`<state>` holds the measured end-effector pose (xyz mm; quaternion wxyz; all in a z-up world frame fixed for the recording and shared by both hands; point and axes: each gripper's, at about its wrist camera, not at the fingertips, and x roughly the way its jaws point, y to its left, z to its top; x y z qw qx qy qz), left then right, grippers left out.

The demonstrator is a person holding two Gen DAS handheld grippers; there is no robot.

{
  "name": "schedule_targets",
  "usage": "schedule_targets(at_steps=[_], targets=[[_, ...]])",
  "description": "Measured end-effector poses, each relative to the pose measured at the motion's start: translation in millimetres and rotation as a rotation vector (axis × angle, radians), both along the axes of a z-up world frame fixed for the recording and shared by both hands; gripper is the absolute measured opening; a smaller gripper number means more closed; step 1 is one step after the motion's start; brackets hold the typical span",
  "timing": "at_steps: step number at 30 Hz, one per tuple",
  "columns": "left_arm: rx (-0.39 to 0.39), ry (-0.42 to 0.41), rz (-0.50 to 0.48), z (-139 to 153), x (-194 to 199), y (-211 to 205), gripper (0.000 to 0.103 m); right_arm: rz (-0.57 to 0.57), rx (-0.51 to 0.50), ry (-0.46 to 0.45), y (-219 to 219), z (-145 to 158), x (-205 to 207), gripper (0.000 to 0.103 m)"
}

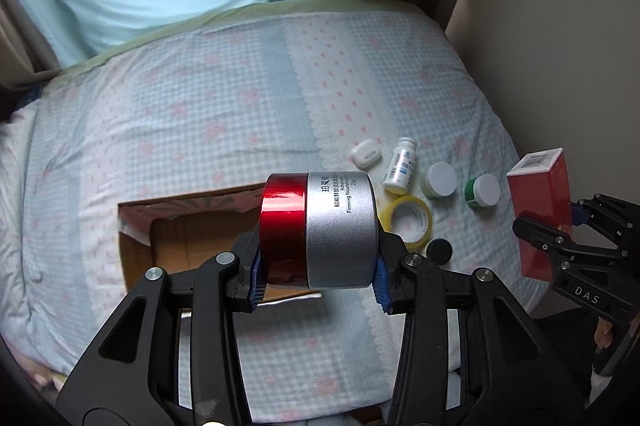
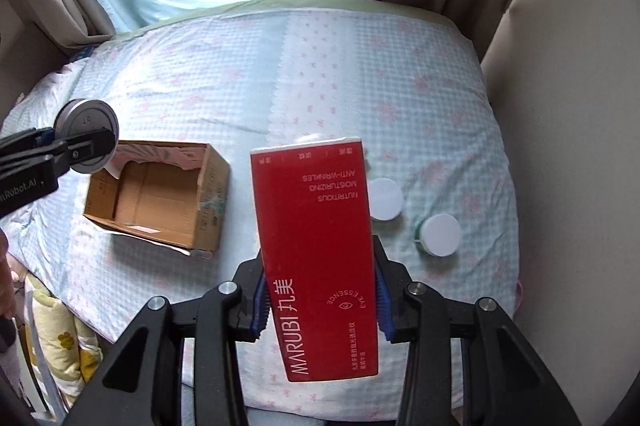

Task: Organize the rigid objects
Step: 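Carry the red-silver jar and red box into the cardboard box and release both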

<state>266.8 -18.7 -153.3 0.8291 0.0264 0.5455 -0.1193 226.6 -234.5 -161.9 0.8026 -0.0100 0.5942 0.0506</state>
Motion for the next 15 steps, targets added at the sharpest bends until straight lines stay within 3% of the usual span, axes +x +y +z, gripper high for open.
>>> schedule_targets(at_steps=[7,15], targets=[[0.034,-0.009,0.0,9,-15,100,0.038,0.009,0.119,-0.028,104,25,12,0.039],[0.048,0.05,-0.021,-26,5,188,0.038,0.028,0.142,0.003,210,10,33,0.039]])
